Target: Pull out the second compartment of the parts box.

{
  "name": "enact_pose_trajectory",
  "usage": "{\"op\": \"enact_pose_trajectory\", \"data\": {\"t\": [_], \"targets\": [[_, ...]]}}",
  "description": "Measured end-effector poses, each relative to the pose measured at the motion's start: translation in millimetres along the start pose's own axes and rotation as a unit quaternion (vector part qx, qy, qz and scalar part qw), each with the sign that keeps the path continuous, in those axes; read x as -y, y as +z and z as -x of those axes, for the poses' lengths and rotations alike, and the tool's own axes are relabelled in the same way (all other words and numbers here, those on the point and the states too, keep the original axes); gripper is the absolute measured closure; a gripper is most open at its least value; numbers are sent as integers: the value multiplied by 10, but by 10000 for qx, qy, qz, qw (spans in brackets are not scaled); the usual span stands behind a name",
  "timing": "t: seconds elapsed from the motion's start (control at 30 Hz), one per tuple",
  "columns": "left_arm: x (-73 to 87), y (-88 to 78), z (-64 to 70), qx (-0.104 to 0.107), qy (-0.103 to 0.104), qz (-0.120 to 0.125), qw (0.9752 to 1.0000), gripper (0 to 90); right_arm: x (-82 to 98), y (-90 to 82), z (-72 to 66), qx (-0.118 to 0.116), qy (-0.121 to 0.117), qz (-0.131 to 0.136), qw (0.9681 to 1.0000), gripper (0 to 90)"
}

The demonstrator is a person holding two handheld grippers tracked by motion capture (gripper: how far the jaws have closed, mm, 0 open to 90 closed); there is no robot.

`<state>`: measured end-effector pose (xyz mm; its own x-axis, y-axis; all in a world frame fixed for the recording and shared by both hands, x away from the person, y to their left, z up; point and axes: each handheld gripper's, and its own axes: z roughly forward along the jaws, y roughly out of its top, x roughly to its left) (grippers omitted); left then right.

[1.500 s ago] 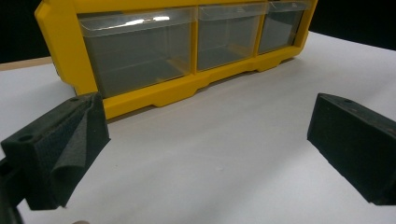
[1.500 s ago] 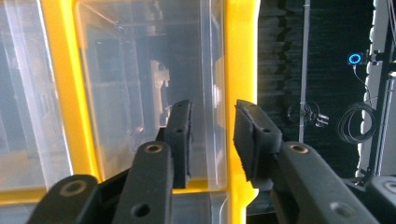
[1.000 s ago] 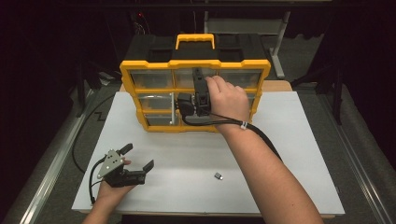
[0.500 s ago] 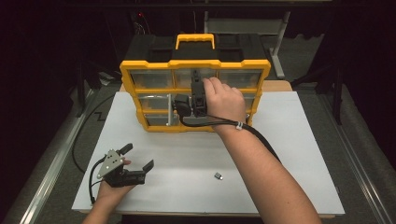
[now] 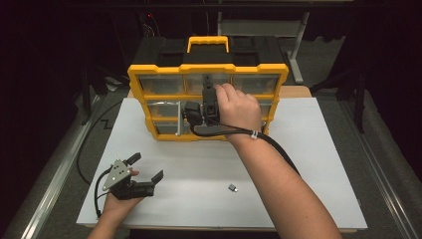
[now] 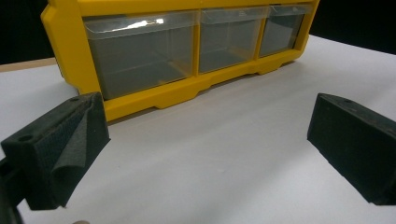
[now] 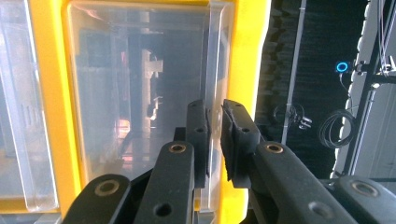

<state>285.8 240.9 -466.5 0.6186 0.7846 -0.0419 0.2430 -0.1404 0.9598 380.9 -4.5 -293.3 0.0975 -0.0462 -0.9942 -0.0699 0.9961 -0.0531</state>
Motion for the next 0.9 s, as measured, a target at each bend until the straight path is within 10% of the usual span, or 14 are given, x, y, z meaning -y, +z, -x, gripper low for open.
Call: {"op": "enact_pose_trajectory", "data": {"t": [0.63, 0.9], "targets": [[-4, 10, 11, -7, -3, 32, 10000, 2, 11, -238, 53, -109, -11, 123, 9999, 813], [-5, 10, 12, -1, 14, 21, 10000, 2, 19, -321, 114, -299, 86, 261, 9992, 612]]}}
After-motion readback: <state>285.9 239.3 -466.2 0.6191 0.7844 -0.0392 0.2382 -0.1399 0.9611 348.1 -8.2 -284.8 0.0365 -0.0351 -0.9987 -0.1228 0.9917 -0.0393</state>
